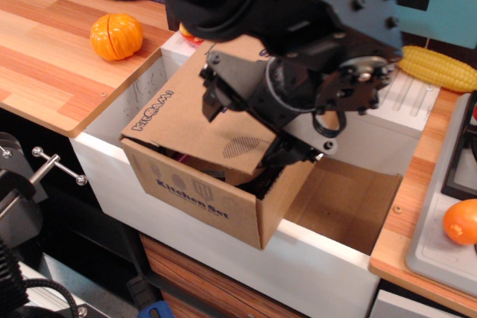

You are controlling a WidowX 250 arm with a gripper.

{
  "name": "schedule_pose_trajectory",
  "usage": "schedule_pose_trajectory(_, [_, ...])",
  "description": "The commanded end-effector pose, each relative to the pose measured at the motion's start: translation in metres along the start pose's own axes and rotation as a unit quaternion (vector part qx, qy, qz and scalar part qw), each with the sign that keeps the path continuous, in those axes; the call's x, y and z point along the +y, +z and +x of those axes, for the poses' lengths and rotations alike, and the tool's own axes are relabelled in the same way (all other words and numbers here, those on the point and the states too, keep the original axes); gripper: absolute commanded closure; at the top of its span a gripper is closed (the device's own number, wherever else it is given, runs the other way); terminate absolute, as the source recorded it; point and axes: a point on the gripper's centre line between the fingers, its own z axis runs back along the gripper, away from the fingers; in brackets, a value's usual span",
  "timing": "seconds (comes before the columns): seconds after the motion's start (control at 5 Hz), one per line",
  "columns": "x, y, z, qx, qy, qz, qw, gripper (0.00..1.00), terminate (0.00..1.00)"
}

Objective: Open brown1fbox flap

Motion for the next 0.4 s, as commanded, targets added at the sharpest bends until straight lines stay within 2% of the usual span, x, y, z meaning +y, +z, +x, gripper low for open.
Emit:
schedule_pose_trajectory(0.0, [0.022,0.015,0.021,-0.02,-0.027,0.032,0.9989,0.0,0.0])
schedule_pose_trajectory(0.2, [0.044,0.024,0.028,-0.015,-0.059,0.04,0.9974,0.0,0.0])
